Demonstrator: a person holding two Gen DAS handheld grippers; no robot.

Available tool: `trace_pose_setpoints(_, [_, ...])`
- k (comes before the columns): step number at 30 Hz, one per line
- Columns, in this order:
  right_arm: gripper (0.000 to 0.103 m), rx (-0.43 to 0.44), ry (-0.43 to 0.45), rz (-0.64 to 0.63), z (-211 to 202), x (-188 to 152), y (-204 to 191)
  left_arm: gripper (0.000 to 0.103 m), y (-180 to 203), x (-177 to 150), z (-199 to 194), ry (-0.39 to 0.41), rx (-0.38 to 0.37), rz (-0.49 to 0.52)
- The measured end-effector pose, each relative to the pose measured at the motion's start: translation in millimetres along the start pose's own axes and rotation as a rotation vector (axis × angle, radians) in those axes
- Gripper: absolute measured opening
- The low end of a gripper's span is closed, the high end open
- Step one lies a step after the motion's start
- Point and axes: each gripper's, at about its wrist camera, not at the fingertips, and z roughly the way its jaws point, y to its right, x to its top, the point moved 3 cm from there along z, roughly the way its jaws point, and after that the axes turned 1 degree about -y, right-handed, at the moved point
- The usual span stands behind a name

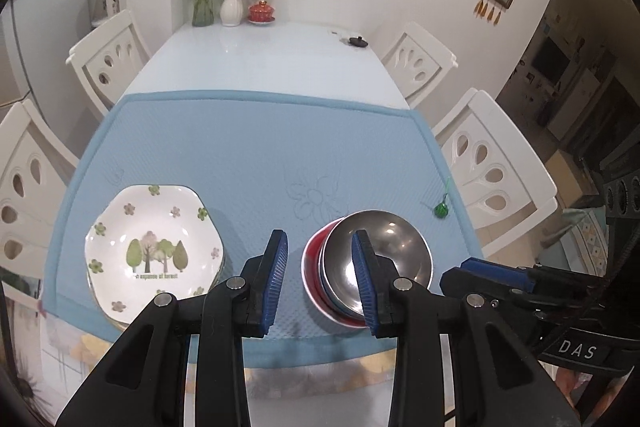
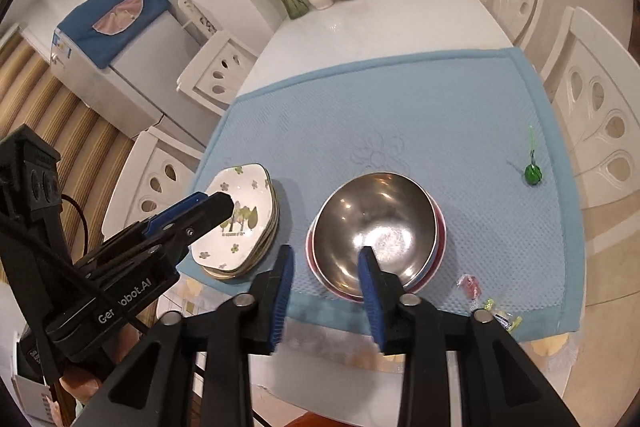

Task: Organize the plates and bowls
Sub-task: 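Open both grippers and regrip the rim of the whole nested bowl stack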

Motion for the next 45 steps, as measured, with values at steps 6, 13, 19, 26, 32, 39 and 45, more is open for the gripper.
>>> trace_pose_setpoints(6, [0.054,0.004,0.038,0.021,-14.3,0.4,1.3,0.044,-2.8,-0.9,-11.7,0.016,-0.010,-0.025])
trace_pose_setpoints(13, [0.054,0.000,0.072,0.037,-28.5,-1.1,-0.4,0.058,5.9,1.0,-27.1,0.065,0.006,0.001])
trace_pose_setpoints(19, [0.054,-0.122,0.132,-0.016,-44.2,-2.3,-4.3,0.058,18.5,2.1,-36.1,0.100,0.035,0.039])
trace_pose_setpoints(26, [0.055,-0.244,0.157,-0.079,-49.7,-0.5,-8.8,0.059,22.0,1.5,-38.0,0.108,0.060,0.056])
trace_pose_setpoints(32, [0.056,-0.236,0.146,-0.037,-47.9,2.7,2.0,0.059,17.1,2.3,-37.3,0.103,0.062,0.038])
trace_pose_setpoints(39, [0.056,-0.225,0.112,0.020,-41.0,2.0,17.1,0.059,10.8,1.4,-25.7,0.070,0.055,0.013])
trace_pose_setpoints(45, [0.056,-0.222,0.091,0.040,-34.8,2.1,23.2,0.059,8.9,-1.6,-12.1,0.029,0.030,-0.008])
